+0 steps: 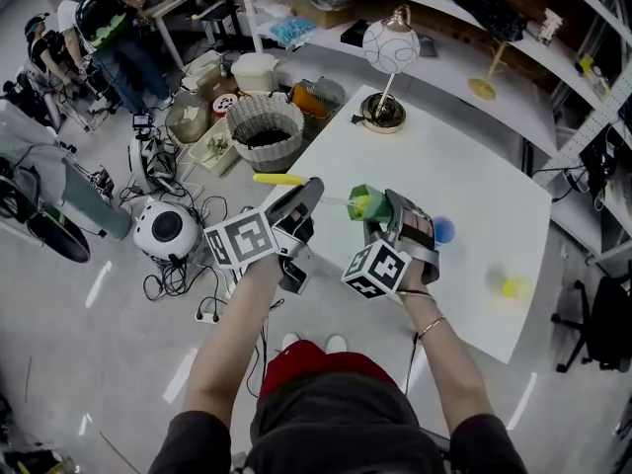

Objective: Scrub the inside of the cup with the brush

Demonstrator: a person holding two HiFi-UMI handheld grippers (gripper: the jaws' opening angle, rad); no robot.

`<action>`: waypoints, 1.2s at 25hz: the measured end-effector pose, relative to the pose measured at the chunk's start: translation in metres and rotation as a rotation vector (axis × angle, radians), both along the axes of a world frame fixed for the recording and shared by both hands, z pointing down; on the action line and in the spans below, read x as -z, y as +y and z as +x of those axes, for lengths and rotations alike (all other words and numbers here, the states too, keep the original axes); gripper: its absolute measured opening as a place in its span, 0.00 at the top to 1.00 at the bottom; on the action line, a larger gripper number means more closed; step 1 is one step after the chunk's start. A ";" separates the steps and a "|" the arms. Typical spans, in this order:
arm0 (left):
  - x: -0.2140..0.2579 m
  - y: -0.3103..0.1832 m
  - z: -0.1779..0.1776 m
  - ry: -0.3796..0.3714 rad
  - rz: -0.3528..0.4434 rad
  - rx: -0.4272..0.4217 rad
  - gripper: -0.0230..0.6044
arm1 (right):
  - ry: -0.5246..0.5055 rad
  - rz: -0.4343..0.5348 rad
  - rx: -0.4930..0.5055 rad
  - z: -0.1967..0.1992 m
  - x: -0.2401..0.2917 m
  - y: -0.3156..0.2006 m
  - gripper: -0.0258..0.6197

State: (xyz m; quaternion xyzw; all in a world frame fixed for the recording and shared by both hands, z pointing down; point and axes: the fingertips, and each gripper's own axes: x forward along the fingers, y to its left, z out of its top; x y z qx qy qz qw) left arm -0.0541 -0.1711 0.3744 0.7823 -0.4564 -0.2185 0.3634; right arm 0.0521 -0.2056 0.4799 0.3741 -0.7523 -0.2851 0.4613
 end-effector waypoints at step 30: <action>0.038 0.049 -0.084 0.075 0.085 0.254 0.90 | -0.153 -0.029 0.004 -0.009 0.005 0.004 0.48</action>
